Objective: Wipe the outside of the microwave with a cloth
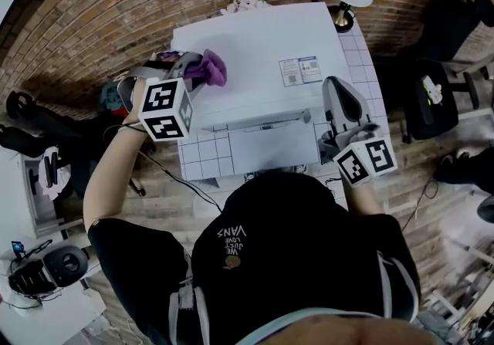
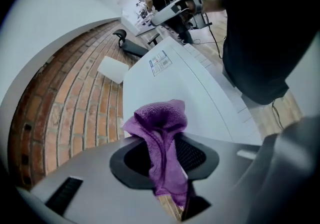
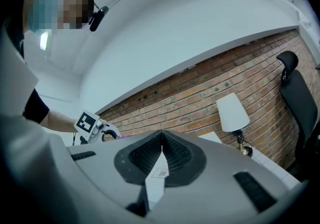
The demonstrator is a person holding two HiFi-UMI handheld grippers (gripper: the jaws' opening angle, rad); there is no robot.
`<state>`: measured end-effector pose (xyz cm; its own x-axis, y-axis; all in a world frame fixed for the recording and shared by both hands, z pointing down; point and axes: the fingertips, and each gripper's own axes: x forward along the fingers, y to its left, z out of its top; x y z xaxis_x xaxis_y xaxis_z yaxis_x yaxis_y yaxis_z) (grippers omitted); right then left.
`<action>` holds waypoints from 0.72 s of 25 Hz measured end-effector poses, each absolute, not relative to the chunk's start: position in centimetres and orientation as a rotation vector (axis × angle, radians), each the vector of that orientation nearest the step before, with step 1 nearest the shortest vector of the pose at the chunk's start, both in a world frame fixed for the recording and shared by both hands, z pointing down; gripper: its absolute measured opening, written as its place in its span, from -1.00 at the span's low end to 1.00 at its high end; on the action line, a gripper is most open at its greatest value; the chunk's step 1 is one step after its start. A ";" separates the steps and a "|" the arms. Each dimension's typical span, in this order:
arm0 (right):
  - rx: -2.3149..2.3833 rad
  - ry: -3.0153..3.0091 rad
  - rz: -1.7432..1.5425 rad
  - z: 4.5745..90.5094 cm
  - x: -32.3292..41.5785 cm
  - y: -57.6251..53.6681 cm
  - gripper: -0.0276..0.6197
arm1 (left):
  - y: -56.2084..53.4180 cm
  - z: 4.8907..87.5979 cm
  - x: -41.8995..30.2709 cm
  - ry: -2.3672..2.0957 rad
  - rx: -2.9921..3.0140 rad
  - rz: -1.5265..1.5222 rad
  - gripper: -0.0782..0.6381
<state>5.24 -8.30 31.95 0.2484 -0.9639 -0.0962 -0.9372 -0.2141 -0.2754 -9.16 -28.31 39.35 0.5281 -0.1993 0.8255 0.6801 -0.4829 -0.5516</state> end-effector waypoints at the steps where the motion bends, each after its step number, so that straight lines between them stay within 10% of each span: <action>1: -2.238 1.778 -0.140 32.0 4.7 -8.8 -0.91 | -28.7 39.3 -10.7 -0.388 -1.789 -1.125 -0.42; 18: -2.240 1.781 -0.153 32.2 3.7 -8.4 -0.91 | -25.5 41.9 -14.2 -0.492 -1.764 -1.163 -0.42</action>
